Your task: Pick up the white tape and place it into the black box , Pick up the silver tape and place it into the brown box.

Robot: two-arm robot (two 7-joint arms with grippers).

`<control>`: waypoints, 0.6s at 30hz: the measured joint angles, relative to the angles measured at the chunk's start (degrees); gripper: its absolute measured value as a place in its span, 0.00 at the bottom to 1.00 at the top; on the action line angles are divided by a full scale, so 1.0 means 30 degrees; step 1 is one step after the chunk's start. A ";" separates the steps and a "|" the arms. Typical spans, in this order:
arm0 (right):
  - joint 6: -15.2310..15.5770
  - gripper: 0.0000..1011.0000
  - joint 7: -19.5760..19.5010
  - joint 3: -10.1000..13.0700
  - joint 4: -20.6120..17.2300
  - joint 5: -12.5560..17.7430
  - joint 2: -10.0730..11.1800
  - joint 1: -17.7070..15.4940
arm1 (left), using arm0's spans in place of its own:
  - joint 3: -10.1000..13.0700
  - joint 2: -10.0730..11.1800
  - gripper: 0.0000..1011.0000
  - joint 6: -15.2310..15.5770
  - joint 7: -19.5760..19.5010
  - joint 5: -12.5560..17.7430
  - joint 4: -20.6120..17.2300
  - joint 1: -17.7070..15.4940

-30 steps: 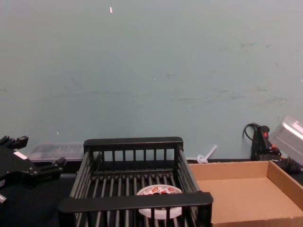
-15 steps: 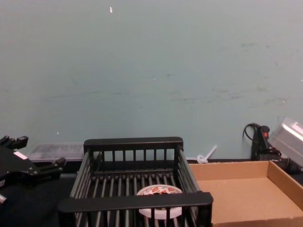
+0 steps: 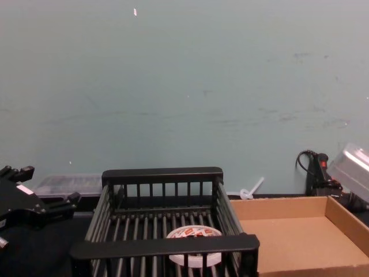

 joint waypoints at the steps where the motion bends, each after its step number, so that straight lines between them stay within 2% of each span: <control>1: -0.0002 0.87 0.0000 0.0000 -0.0001 0.0000 0.0000 -0.0001 | 0.0000 0.0000 0.99 0.0001 0.0000 -0.0001 0.0000 -0.0001; 8: -0.0009 0.67 0.0001 0.0000 -0.0004 0.0002 0.0001 0.0000 | -0.0001 0.0000 0.99 0.0001 0.0000 0.0000 0.0000 -0.0001; 9: -0.0010 0.61 0.0000 0.0000 -0.0004 0.0002 0.0000 -0.0001 | -0.0001 0.0000 0.99 0.0001 0.0000 0.0000 0.0000 -0.0001; 10: -0.0011 0.61 0.0000 0.0000 -0.0004 0.0003 0.0000 0.0000 | 0.0000 0.0000 0.99 0.0001 0.0000 -0.0001 0.0000 0.0000; 14: -0.0013 0.45 0.0001 0.0000 -0.0004 0.0003 0.0000 -0.0001 | 0.0000 0.0000 0.99 0.0001 0.0000 -0.0001 0.0000 -0.0001; 16: -0.0013 0.41 0.0002 0.0000 -0.0004 0.0003 0.0000 -0.0001 | 0.0000 0.0000 0.99 0.0002 0.0000 0.0000 0.0001 0.0000; 18: -0.0013 0.33 0.0002 0.0000 -0.0004 0.0003 0.0000 0.0000 | 0.0000 0.0000 0.99 0.0001 0.0000 0.0000 0.0000 -0.0001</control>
